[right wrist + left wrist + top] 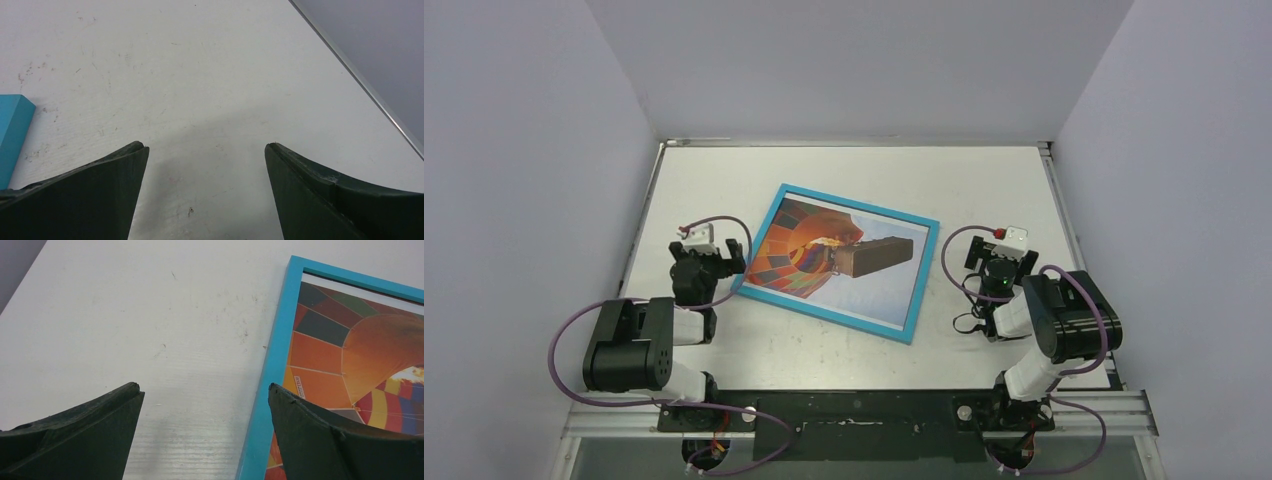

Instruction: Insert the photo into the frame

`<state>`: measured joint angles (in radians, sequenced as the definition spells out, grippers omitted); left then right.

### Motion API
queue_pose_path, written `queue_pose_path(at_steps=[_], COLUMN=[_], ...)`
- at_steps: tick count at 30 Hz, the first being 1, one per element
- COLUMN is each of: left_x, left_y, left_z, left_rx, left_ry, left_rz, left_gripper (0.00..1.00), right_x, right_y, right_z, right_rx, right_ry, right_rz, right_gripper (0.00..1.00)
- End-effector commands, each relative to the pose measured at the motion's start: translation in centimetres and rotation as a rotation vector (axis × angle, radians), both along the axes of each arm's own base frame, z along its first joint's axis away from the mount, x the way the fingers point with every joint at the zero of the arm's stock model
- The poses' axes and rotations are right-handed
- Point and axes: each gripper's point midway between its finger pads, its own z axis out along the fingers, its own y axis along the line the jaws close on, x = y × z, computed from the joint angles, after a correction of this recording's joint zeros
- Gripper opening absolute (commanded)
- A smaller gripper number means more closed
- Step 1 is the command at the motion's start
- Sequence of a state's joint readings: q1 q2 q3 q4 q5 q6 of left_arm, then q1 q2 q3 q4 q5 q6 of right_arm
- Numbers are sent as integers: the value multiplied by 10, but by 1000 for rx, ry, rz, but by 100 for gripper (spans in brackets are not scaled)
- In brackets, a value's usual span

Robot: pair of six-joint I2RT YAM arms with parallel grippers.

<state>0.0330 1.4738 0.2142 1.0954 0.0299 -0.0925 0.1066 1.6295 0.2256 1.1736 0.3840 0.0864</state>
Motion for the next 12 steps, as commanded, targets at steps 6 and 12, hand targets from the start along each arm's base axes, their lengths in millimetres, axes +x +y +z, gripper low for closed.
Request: queue_pose_path(at_steps=[6,12], left_x=[15,13], left_y=[2,2], left_z=[18,19], left_rx=[31,29], left_ry=[-47,-53], left_rz=[28,30], left_gripper=[96,96], right_x=[10,10], right_y=[3,3], right_z=[24,24], right_rx=[9,9], right_ry=[-93,-96], right_rz=[12,12], right_gripper=[90,90])
